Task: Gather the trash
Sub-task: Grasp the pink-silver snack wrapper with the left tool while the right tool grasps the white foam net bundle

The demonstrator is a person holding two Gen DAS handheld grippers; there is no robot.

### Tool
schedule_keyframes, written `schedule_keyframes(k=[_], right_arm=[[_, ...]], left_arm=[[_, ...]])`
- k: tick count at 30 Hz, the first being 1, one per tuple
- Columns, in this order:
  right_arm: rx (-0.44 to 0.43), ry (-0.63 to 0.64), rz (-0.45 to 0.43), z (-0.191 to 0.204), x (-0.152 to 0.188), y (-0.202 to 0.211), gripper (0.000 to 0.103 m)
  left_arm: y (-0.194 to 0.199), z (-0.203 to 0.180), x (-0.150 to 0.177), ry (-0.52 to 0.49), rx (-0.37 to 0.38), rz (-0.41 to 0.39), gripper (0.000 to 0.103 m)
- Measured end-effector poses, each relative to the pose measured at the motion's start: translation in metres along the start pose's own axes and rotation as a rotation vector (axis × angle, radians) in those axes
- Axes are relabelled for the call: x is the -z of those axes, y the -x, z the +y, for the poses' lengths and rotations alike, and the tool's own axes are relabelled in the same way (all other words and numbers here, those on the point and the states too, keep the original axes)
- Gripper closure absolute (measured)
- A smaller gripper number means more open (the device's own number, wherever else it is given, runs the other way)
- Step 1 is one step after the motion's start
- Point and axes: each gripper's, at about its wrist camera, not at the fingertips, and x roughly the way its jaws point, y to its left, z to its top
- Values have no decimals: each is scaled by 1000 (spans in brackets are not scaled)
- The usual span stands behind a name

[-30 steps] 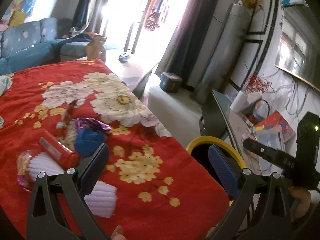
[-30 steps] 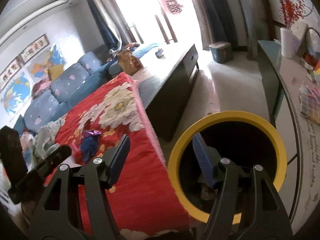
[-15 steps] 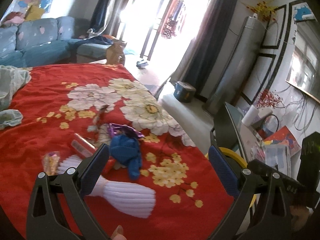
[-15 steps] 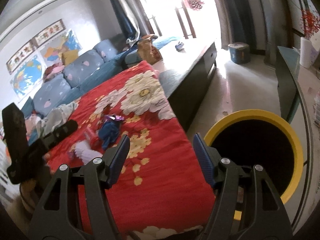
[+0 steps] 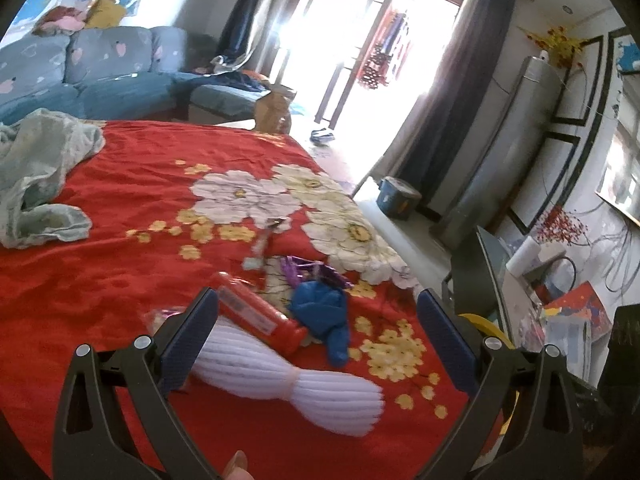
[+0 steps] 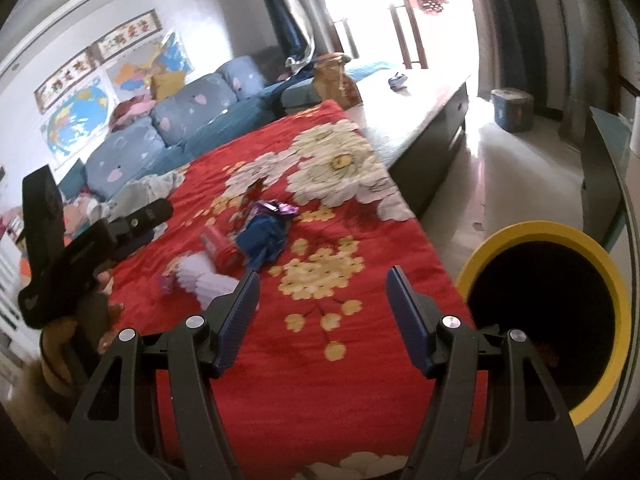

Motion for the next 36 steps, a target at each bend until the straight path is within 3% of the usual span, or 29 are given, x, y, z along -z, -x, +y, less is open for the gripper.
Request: schedule_keyframes(k=[23, 31, 33, 36], right_arm=[[-107, 133, 115, 70, 6, -52, 45], [-116, 161, 193, 83, 13, -79, 45], [-118, 170, 212, 86, 15, -85, 45], [-112, 180, 236, 91, 20, -94, 45]], left_arm=[[10, 88, -9, 162, -153, 28, 7], [1, 108, -3, 212, -150, 84, 8], [-2, 109, -1, 216, -131, 103, 18], [-10, 108, 5, 222, -102, 142, 25]])
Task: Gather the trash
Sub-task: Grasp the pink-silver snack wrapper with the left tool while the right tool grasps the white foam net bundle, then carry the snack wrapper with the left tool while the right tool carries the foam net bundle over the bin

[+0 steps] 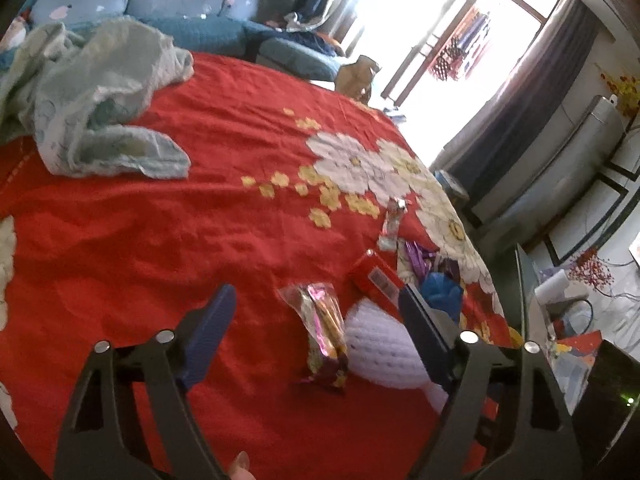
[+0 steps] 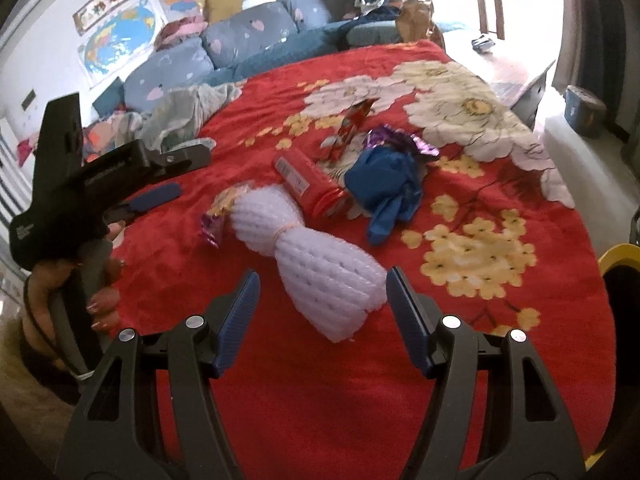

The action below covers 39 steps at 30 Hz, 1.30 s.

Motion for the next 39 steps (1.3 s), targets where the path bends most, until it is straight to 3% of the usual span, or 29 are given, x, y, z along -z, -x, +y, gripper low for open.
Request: schedule_keyframes(k=[5, 12, 18, 31, 39], right_arm=[[27, 28, 21, 4, 3, -12, 47], [8, 1, 29, -1, 9, -14, 74], [0, -2, 13, -1, 11, -6, 83], [-16, -31, -38, -10, 17, 23, 86], [17, -31, -71, -21, 19, 44, 86]], left_arm=[[-14, 1, 8, 23, 53, 65, 39], [-25, 3, 15, 31, 56, 96, 62], [-21, 1, 13, 23, 64, 82, 83], [-3, -14, 7, -16, 118, 33, 85], [11, -31, 5, -48, 160, 8, 85]])
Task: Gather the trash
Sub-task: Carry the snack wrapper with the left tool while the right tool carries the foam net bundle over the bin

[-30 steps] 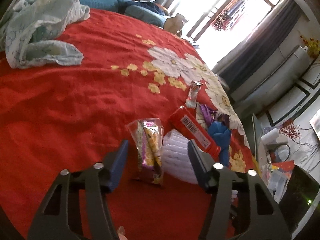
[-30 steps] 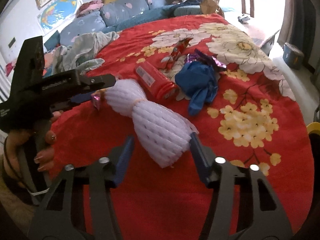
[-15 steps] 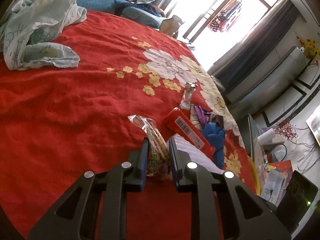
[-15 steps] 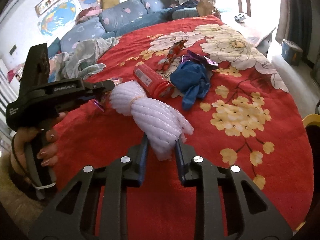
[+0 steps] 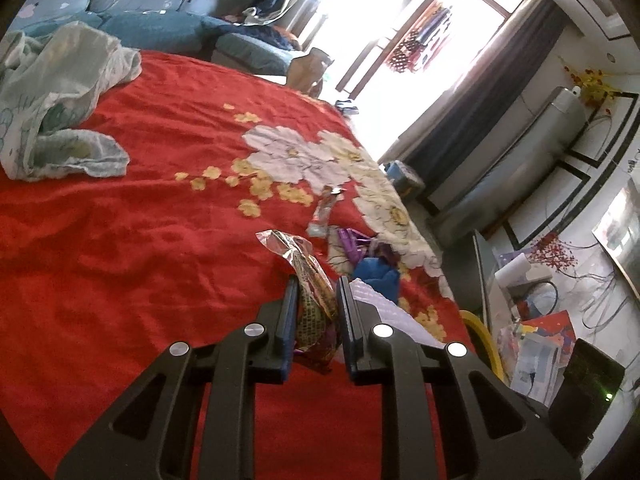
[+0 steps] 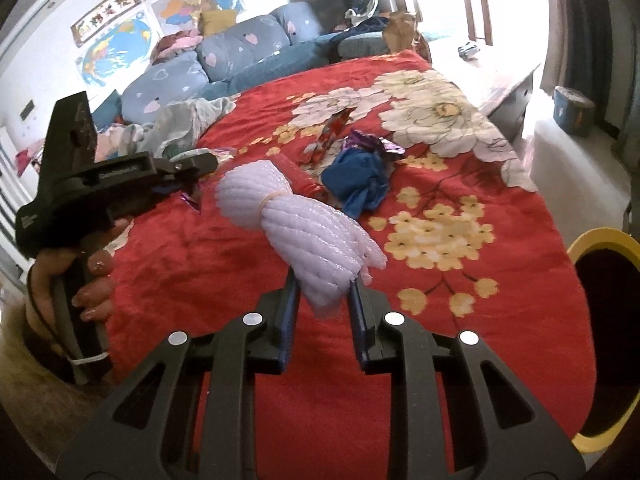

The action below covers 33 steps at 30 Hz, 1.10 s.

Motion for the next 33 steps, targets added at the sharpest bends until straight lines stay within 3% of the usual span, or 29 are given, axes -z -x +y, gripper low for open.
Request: schedule_keyframes(k=[33], right_arm=[[120, -127, -122, -70, 1, 60, 86]], left_arm=[[7, -85, 30, -219, 101, 25, 85]])
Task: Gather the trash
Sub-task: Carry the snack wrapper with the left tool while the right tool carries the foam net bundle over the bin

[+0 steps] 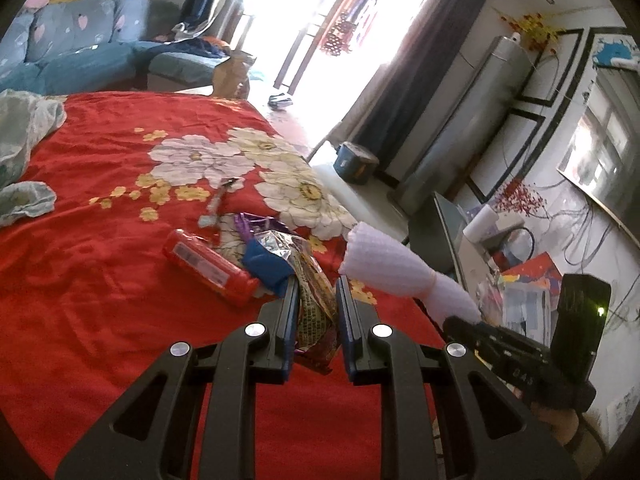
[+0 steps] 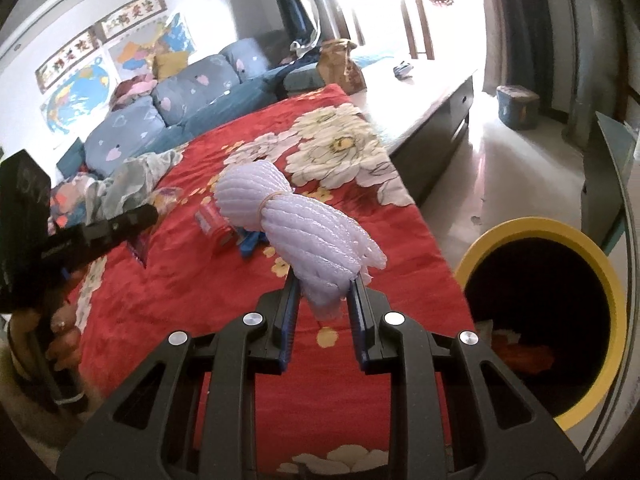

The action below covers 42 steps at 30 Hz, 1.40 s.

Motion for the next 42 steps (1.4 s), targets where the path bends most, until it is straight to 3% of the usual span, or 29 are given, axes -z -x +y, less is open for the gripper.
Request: schedule_keyframes(k=[42], right_arm=[[151, -139, -86, -75, 1, 41, 86]], left_arm=[[-30, -94, 25, -215, 102, 76, 85]])
